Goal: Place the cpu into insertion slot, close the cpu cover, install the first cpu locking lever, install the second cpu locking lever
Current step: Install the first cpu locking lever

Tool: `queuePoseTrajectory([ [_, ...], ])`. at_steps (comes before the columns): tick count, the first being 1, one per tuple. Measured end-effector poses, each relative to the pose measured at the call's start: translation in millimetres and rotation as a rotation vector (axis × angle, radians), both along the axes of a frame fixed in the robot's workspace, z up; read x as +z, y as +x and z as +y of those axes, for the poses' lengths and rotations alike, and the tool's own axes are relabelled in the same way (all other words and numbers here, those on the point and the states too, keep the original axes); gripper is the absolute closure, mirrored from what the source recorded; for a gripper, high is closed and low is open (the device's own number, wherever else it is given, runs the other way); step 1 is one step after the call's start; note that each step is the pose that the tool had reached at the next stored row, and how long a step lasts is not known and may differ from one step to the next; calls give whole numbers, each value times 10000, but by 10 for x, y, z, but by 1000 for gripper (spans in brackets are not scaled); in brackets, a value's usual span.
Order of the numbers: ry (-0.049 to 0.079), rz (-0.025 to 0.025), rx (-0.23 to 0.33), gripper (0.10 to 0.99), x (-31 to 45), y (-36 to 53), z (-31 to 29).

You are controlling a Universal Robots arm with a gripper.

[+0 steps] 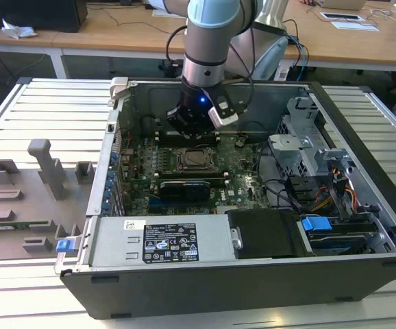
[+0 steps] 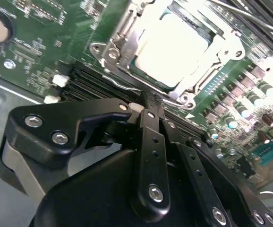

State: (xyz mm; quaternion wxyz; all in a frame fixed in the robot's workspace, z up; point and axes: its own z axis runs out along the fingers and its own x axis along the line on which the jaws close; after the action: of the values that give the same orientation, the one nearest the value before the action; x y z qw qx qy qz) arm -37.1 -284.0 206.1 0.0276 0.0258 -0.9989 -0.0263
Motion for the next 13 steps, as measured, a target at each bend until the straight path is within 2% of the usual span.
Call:
queuePoseTrajectory([
  [2,-2,13,-1,976,-13,53,0],
  [13,4,22,-1,976,-40,153,-1],
])
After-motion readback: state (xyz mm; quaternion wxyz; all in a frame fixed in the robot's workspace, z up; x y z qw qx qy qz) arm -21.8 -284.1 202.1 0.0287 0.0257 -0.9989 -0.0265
